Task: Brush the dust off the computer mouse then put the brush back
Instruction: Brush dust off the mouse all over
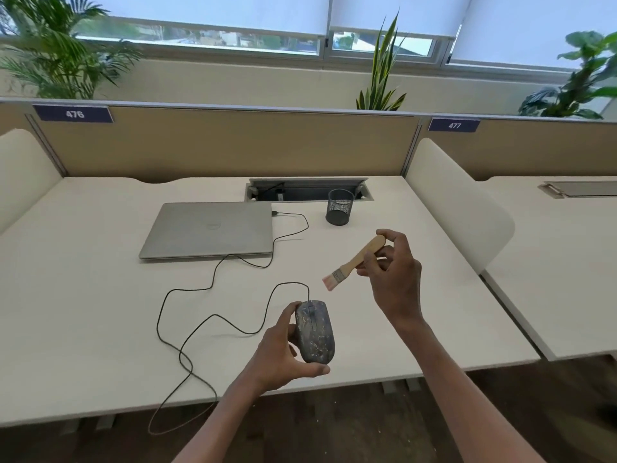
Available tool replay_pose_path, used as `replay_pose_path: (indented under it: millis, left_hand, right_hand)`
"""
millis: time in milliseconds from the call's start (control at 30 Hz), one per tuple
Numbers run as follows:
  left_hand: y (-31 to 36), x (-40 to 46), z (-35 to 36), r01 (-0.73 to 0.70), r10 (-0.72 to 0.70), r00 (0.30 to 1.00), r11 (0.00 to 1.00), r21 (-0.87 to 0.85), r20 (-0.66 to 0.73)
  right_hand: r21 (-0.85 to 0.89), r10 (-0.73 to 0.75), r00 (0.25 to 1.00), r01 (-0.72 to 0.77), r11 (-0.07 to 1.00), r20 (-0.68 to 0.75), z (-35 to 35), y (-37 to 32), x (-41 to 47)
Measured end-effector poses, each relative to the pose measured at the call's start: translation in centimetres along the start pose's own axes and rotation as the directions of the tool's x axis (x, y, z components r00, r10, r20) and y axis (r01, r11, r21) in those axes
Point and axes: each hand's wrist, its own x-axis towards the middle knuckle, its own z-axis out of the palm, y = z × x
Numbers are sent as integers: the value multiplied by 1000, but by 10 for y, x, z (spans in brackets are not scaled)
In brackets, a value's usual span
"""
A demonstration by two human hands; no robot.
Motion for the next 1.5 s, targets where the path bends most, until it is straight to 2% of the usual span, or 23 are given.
replay_pose_path:
  millis: [500, 867, 967, 1200, 1500]
  left_hand:
    - [62, -138, 61, -22, 25, 994, 999, 32, -107]
    - [62, -215, 71, -32, 43, 988, 997, 76, -147]
    - [54, -229, 65, -32, 40, 991, 997, 64, -125]
    - [16, -263, 32, -35, 39, 997, 998, 57, -66]
    - [-18, -304, -14, -51, 51, 998, 998, 23, 28]
  right_hand:
    - [116, -103, 992, 93, 989, 79, -89, -28, -99]
    - [129, -134, 987, 122, 984, 89, -114, -56, -167]
    - [77, -116, 991, 111, 991, 65, -113, -61, -183]
    - [37, 17, 999, -18, 999, 32, -83, -89, -233]
    - [-52, 59, 996, -56, 997, 68, -37, -135, -281]
